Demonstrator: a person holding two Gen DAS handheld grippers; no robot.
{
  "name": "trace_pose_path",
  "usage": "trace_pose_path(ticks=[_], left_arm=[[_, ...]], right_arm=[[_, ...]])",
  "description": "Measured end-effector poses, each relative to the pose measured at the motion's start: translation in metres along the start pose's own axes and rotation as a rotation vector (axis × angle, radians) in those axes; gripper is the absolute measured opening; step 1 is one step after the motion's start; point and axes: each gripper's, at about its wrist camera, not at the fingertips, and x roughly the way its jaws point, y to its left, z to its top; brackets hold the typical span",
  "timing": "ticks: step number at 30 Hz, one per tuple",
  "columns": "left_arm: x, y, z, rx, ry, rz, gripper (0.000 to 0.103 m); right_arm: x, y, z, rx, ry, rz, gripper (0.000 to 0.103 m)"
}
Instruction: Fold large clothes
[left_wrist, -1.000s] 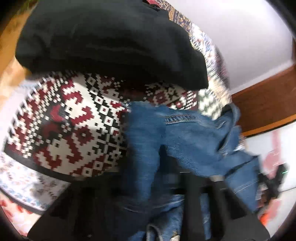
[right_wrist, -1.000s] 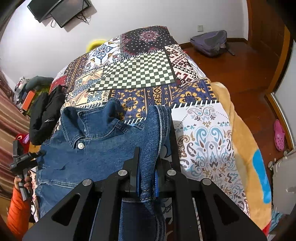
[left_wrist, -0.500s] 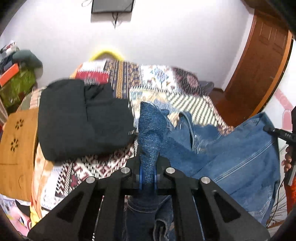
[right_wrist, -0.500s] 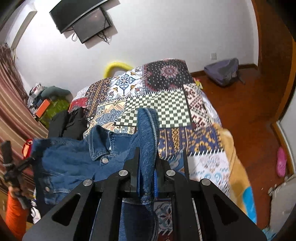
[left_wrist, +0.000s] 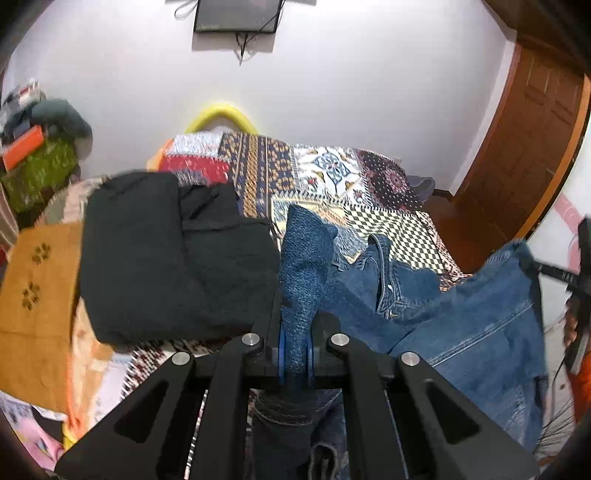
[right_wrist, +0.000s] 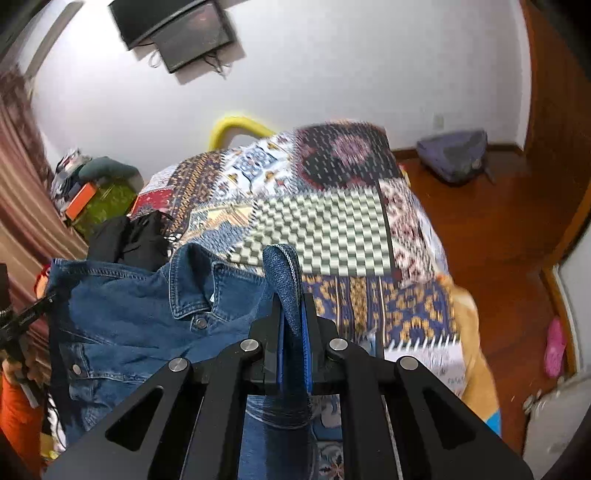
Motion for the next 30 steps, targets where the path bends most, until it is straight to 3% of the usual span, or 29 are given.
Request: trace_pose_path(ticks=[4, 6, 8, 13, 16, 17, 18, 19, 23, 27, 30], left_arm=[[-0.01, 0.002, 0.01, 0.015, -0.062, 0.046, 0.007], [-0.004, 0.005, 0.014, 0.018, -0.057, 0.064, 0.007], [0.014, 0.013, 0.014, 0.015, -0.017, 0.118, 0.008], [0.062, 0.057, -0.002, -0.065, 0.133, 0.241, 0.011], [0.07, 0.082, -0.012, -0.115, 0.142, 0.269, 0.024], [0.068, 0.088, -0.015, -0.129, 0.137, 0.284, 0.034], [0.066, 0.092, -0.018, -0.135, 0.131, 0.295, 0.045], [0.063, 0.094, -0.019, -0.135, 0.126, 0.304, 0.048], [0.045, 0.09, -0.025, -0.079, 0.131, 0.329, 0.052], [0.024, 0.072, -0.036, -0.001, 0.125, 0.346, 0.057], [0.006, 0.058, -0.045, 0.005, 0.104, 0.315, 0.059]], right_arm=[[0.008, 0.02, 0.023, -0.038, -0.028, -0.022, 0.007], [0.022, 0.025, 0.031, -0.044, -0.031, -0.056, 0.007], [0.04, 0.024, 0.035, -0.045, 0.004, -0.082, 0.007], [0.081, 0.01, 0.008, -0.147, 0.124, -0.258, 0.008], [0.079, -0.007, -0.005, -0.2, 0.134, -0.394, 0.008], [0.075, -0.015, -0.008, -0.197, 0.14, -0.416, 0.008], [0.069, -0.027, -0.011, -0.174, 0.145, -0.413, 0.008], [0.064, -0.033, -0.013, -0.153, 0.148, -0.403, 0.008], [0.03, -0.051, -0.024, -0.061, 0.154, -0.307, 0.008], [-0.006, -0.044, -0.037, -0.061, 0.113, -0.283, 0.008], [-0.022, -0.034, -0.044, -0.064, 0.099, -0.259, 0.009]])
